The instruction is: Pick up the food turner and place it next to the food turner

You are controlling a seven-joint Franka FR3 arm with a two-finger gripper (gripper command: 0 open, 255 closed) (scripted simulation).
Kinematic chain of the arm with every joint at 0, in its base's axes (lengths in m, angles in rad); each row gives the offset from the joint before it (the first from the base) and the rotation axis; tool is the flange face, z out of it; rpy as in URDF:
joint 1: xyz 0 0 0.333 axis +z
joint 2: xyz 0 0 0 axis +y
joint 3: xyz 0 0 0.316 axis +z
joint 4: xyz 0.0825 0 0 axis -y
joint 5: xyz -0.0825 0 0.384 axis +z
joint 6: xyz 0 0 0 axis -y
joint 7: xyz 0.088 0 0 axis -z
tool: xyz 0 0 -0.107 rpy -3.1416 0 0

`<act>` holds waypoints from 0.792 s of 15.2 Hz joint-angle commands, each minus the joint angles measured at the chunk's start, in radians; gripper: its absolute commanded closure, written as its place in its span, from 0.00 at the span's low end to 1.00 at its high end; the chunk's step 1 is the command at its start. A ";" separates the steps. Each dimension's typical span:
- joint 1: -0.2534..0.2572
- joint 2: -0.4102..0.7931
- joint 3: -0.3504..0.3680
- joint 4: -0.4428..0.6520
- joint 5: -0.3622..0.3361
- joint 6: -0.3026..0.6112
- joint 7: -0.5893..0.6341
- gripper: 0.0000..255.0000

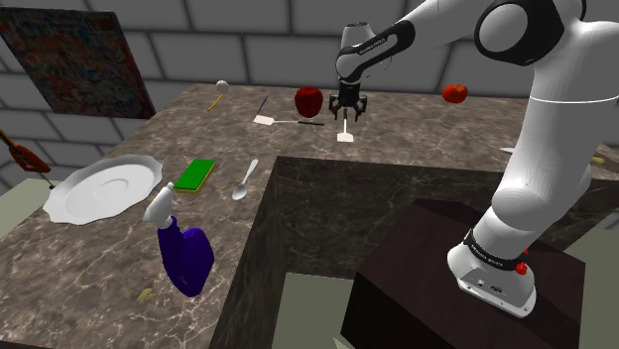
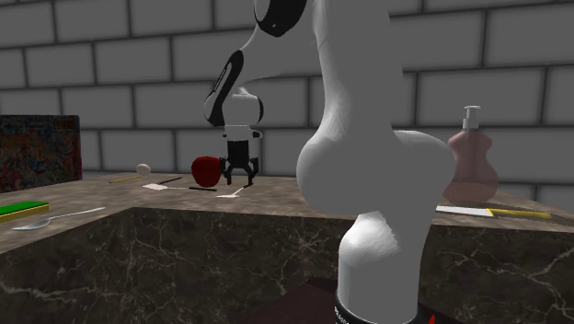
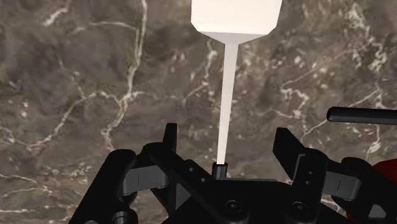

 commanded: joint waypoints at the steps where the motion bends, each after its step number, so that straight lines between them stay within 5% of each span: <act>1: 0.000 0.000 0.000 0.000 0.000 0.000 0.000 0.00; 7: 0.003 -0.057 0.002 0.052 0.002 -0.109 -0.001 0.00; 12: 0.003 -0.057 0.002 0.052 0.002 -0.109 -0.001 0.00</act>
